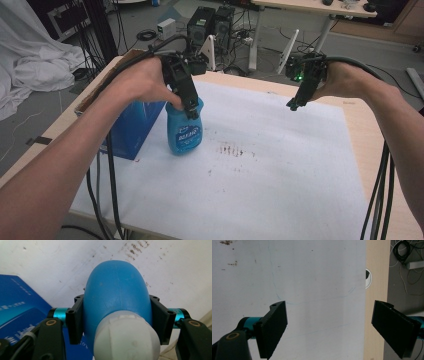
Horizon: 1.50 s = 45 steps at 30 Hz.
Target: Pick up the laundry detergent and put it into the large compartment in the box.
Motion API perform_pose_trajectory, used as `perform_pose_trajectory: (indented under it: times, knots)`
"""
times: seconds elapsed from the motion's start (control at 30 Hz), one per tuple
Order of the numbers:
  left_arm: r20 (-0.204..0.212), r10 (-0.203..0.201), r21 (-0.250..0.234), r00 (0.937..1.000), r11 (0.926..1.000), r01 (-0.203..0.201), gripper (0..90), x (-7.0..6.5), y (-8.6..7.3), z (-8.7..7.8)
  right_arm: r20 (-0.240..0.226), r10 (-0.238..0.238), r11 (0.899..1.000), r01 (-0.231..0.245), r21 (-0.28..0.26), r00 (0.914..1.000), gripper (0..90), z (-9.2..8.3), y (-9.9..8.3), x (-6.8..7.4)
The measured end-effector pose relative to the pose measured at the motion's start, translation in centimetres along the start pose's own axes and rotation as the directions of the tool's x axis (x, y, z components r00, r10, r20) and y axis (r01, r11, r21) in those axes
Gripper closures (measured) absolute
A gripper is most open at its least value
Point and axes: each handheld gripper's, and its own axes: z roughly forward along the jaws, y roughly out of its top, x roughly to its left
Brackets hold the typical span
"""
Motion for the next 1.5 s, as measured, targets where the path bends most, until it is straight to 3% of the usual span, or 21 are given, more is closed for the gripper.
perform_pose_trajectory:
  times: [0.23,0.47,0.67,0.8,0.97,1.17,1.37,1.5]
  knots:
    - [-0.029,0.017,-0.011,0.9994,0.9998,-0.017,38.2,0.3,1.3,-5.1,0.006,0.002,1.000,-0.002,-0.005,1.0000,12.4,-0.4,0.0,-0.1]
    - [-0.066,0.005,-0.023,0.9978,0.9997,-0.007,38.2,0.7,2.0,-10.5,0.002,-0.005,1.000,0.005,0.007,1.0000,12.4,-0.3,0.1,-0.1]
    - [-0.065,-0.017,-0.068,0.9978,0.9976,0.013,38.3,1.6,1.4,-14.3,0.002,0.002,1.000,-0.002,0.012,1.0000,12.4,-0.4,0.1,-0.1]
    - [-0.071,-0.053,-0.094,0.9961,0.9945,0.046,38.3,2.5,0.5,-16.2,0.001,-0.002,1.000,0.002,0.010,1.0000,12.4,-0.3,0.0,-0.2]
    - [-0.081,-0.097,-0.102,0.9920,0.9909,0.088,38.3,3.7,-0.8,-17.5,0.003,-0.004,1.000,0.004,0.008,1.0000,12.4,-0.4,0.0,-0.1]
    - [-0.088,-0.131,-0.074,0.9874,0.9894,0.125,38.3,5.8,-3.0,-17.9,0.002,-0.005,1.000,0.005,0.006,1.0000,12.4,-0.3,0.0,-0.2]
    - [-0.126,-0.181,-0.049,0.9754,0.9832,0.176,38.3,7.5,-5.0,-18.4,-0.001,-0.006,1.000,0.006,0.011,1.0000,12.5,-0.2,0.0,-0.2]
    - [-0.129,-0.200,-0.032,0.9712,0.9797,0.198,38.3,8.6,-6.2,-18.1,-0.004,-0.009,1.000,0.009,0.010,0.9999,12.4,0.0,0.3,-0.2]
